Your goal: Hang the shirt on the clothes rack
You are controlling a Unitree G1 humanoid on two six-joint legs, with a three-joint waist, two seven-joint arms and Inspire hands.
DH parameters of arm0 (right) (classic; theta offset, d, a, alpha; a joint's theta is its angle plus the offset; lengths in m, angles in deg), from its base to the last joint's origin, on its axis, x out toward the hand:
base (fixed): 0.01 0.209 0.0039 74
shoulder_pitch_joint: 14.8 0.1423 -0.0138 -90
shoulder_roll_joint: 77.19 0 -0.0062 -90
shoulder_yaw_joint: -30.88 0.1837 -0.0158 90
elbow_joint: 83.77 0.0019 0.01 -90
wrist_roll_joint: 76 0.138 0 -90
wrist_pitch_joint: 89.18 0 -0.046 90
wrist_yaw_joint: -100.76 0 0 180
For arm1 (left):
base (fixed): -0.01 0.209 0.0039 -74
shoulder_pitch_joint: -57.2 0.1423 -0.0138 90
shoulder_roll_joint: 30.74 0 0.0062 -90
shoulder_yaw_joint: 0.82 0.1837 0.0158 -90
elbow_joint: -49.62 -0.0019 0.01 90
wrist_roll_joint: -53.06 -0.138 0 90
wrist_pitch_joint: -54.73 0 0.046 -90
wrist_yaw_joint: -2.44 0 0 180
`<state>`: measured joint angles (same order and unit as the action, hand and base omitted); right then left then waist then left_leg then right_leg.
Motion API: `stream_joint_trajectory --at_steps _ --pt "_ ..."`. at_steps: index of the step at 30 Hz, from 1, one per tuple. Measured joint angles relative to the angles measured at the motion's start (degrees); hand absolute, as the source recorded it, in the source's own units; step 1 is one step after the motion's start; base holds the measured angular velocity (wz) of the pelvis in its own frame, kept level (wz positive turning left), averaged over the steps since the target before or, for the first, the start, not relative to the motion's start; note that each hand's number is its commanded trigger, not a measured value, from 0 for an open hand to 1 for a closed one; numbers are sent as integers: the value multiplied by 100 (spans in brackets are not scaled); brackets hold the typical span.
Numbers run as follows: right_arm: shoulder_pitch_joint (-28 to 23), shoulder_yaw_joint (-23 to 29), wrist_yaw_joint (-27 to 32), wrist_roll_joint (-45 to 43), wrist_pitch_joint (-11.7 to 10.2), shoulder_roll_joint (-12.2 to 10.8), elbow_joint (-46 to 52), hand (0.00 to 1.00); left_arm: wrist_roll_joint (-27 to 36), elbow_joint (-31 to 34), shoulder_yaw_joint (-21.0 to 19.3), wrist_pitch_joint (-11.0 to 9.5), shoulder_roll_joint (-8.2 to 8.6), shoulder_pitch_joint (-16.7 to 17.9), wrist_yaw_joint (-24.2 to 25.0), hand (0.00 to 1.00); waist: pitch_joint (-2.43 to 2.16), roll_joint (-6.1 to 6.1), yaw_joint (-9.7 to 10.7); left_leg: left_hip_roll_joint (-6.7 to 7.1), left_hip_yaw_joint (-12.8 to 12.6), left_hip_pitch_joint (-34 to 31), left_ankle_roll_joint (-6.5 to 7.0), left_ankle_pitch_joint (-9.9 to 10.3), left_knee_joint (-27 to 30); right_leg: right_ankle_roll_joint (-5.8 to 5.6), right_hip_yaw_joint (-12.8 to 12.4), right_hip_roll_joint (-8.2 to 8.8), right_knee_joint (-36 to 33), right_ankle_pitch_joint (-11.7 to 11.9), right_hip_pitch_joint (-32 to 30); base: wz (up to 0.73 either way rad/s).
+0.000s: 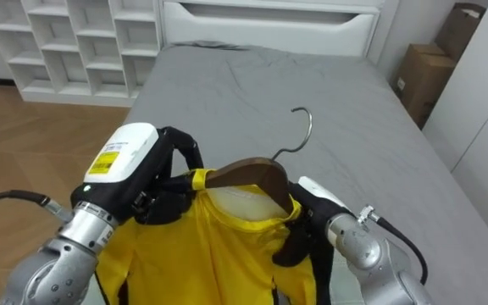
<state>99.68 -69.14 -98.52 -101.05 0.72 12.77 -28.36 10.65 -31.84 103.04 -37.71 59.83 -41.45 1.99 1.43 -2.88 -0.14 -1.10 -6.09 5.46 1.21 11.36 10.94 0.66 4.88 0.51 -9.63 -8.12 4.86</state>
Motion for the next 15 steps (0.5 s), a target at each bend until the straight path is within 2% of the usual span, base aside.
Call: stream_joint_trajectory --at_steps 3,8,15 --pt "-2 3 -84 1 24 15 -108 0 -3 0 -1 1 -3 0 0 100 -22 13 2 6 5 -15 0 0 36 0 -2 3 -7 0 3 0" --pt "-3 3 -93 158 23 24 -354 0 -2 0 -5 0 -10 0 -2 100 -110 40 -3 6 19 -29 0 0 76 2 12 0 -14 1 12 1" --pt "-3 3 -93 452 23 23 -613 0 0 6 -10 -1 -18 0 -6 100 -111 41 -7 4 32 -21 0 0 85 10 21 -1 -19 6 28 0"
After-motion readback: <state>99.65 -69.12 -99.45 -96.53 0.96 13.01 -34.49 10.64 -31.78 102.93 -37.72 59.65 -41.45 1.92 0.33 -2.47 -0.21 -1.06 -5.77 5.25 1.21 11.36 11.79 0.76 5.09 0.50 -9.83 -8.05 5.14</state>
